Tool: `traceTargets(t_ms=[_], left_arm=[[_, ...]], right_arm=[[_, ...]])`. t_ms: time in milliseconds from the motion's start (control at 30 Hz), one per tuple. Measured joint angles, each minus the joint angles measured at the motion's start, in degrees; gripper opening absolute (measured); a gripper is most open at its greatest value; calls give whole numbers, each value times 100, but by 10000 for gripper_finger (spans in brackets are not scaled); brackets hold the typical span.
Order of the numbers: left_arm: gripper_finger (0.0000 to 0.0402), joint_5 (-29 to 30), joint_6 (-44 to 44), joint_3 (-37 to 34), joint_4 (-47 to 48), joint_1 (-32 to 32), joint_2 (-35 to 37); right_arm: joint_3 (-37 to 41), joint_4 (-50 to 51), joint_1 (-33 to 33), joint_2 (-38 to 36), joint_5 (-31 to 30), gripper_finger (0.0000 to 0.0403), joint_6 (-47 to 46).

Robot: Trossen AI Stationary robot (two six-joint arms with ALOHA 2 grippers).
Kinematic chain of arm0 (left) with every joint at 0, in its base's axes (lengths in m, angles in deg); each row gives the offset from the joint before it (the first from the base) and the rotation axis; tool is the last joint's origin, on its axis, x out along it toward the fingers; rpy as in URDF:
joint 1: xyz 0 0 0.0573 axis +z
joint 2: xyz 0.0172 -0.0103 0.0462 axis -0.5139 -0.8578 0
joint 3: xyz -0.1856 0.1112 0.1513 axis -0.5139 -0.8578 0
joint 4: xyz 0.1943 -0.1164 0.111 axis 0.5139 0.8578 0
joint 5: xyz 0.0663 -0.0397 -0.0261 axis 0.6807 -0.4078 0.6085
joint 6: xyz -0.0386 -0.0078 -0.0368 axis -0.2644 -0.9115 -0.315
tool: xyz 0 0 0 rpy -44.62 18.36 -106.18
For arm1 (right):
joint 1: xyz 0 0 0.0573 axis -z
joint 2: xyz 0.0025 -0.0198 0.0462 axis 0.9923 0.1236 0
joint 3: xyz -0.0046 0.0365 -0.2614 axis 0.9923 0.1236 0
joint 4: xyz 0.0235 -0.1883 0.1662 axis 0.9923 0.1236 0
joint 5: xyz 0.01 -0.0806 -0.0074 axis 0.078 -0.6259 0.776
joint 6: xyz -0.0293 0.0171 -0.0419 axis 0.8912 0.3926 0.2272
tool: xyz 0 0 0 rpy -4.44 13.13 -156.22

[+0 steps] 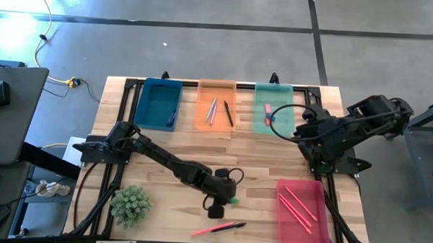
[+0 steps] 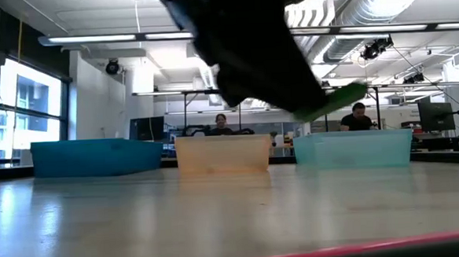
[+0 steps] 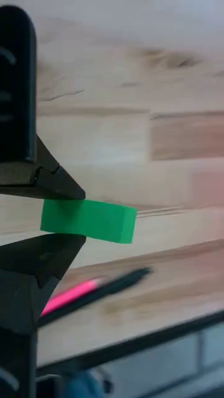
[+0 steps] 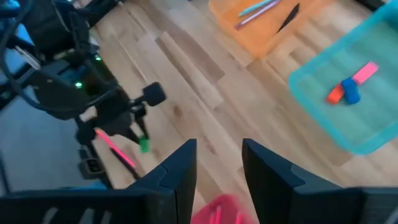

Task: Sort crayons/erasers/pens/pencils in bins
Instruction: Put the green eraser into the green bin

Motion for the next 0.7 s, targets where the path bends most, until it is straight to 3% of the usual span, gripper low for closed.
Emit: traceTargets(t_ms=[367, 700], left_arm=[[76, 17, 74, 9, -1492, 468, 5], [76, -109, 458, 13, -2687, 901, 11]], right_arm=[[0, -149, -491, 52, 109, 121, -1212], [0, -142, -534, 157, 225, 121, -1975]])
